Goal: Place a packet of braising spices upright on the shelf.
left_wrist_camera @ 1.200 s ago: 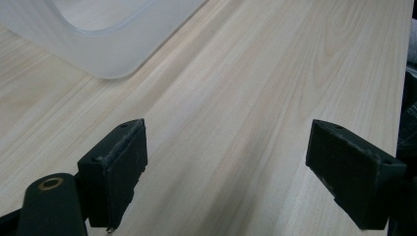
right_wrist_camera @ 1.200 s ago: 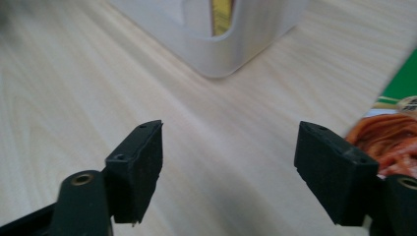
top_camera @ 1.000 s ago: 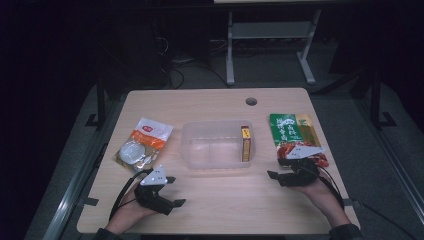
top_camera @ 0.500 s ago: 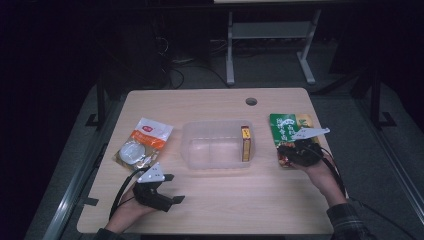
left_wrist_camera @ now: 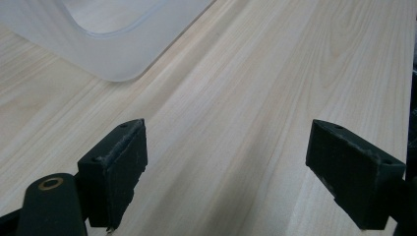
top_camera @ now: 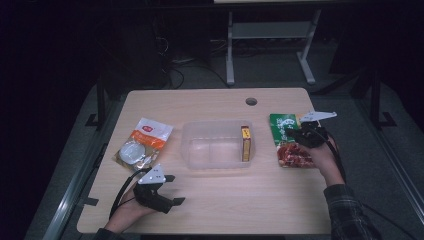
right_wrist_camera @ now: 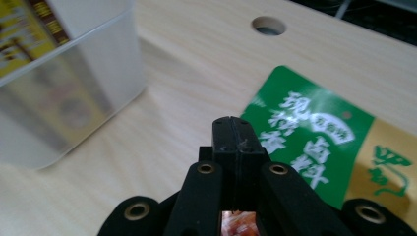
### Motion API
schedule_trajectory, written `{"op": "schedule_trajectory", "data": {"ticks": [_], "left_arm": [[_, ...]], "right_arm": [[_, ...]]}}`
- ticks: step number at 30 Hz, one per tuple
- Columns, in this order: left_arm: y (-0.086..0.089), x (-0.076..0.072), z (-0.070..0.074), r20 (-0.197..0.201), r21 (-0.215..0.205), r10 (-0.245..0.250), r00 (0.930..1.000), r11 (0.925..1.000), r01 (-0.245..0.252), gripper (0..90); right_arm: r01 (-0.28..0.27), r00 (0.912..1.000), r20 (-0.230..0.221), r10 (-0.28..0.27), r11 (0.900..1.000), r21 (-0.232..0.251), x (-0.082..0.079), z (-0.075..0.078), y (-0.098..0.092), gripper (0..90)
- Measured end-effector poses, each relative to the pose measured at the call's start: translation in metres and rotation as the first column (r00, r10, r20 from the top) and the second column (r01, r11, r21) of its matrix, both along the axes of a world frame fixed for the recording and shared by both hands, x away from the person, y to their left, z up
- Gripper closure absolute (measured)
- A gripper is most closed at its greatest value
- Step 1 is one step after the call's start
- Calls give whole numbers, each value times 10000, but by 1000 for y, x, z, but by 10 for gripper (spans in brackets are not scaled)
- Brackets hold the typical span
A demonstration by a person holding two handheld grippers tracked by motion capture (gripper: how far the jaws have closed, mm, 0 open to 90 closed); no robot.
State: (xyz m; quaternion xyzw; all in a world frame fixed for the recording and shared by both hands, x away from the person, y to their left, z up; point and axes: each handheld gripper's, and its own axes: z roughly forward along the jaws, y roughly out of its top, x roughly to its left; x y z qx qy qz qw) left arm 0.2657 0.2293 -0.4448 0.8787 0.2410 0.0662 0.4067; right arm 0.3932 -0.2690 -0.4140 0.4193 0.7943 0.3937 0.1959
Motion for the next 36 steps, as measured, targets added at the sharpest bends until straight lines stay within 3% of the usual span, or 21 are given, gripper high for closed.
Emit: {"op": "schedule_trajectory", "data": {"ticks": [6, 8, 15, 22, 26, 27, 28, 31, 34, 36], "left_arm": [[1, 2, -1, -58, -103, 140, 9999, 9998, -141, 154], [1, 2, -2, -61, -70, 132, 9999, 9999, -132, 154], [-2, 2, -4, -105, 115, -5, 9999, 9999, 7, 154], [-3, 2, -4, -129, 98, -43, 9999, 9999, 44, 154], [-3, 2, -5, -151, 165, -138, 9998, 9998, 141, 154], [-3, 2, -6, -172, 141, -127, 9998, 9998, 129, 154], [-3, 2, -6, -178, 166, -123, 9998, 9998, 126, 154], [-3, 2, -5, -155, 194, -108, 9998, 9998, 111, 154], [-4, 1, -6, -163, 181, -122, 9998, 9998, 125, 154], [-4, 2, -6, -164, 249, -172, 9997, 9995, 176, 154]], "right_arm": [[418, 9990, -150, -422, 9987, -275, 21, -6, -9, 899], [566, 9983, -170, -565, 9984, 47, 28, -11, -14, 899], [1073, 9927, -563, -1064, 9941, 147, 44, -31, -24, 899], [1460, 9857, -797, -1487, 9885, -393, 71, -28, -25, 900], [1646, 9836, -690, -1668, 9857, -370, 80, -25, -26, 900], [1690, 9817, -836, -1714, 9850, -353, 85, -24, -26, 900], [1801, 9794, -823, -1844, 9820, -571, 91, -25, -25, 900], [1918, 9790, -637, -1936, 9809, -336, 95, -28, -27, 900], [2381, 9663, -906, -2411, 9703, -428, 102, -43, -31, 900], [2474, 9642, -905, -2493, 9684, -319, 104, -48, -32, 900]]}}
